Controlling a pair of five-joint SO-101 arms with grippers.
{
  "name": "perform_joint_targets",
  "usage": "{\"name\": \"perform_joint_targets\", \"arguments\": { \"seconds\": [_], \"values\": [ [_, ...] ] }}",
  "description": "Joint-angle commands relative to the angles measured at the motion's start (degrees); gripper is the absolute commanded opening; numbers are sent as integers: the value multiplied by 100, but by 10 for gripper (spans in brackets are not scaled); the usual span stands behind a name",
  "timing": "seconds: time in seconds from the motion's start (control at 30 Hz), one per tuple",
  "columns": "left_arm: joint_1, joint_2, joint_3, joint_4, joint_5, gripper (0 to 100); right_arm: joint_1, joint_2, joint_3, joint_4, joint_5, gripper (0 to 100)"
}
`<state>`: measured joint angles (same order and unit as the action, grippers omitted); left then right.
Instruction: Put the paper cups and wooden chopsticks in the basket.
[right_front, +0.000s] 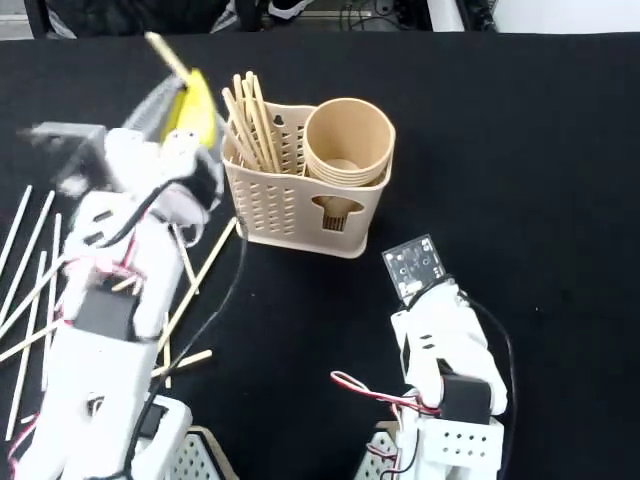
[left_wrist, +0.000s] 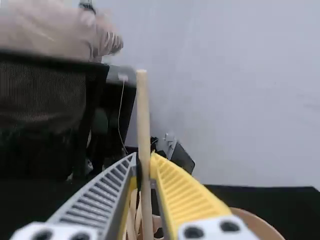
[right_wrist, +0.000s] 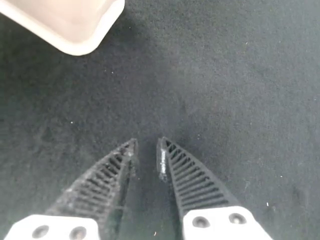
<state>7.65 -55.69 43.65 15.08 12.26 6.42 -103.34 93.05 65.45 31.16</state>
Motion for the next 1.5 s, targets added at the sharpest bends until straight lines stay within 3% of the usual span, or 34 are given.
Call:
{"name": "perform_joint_targets", "arguments": {
  "seconds": [0.0,0.23,0.33,0.4,0.5,0.77,0.87,1.0,1.2,1.33,1.47],
  "values": [
    [57,290,-84,-114,70,29,97,-409,-22,-123,18,82],
    [84,431,215,-105,44,32,97,-409,-22,-123,18,82],
    [295,431,338,97,35,121,97,-409,-22,-123,18,82],
    [435,431,233,624,35,178,97,-409,-22,-123,18,82],
    [462,431,-268,1591,18,186,97,-409,-22,-123,18,82],
    [-418,993,-2527,4721,-879,186,97,-409,-22,-123,18,82],
    [-892,1679,-3222,5837,-1371,186,97,-409,-22,-123,18,82],
    [-1429,2752,-3618,6822,-2620,198,97,-409,-22,-114,18,82],
    [-2334,4237,-3600,6954,-3367,202,97,-409,-22,-114,18,82],
    [-2369,5196,-3591,6567,-3938,202,97,-409,-22,-114,18,82],
    [-2352,6048,-3626,5837,-3991,202,97,-409,-22,-114,18,82]
  ]
}}
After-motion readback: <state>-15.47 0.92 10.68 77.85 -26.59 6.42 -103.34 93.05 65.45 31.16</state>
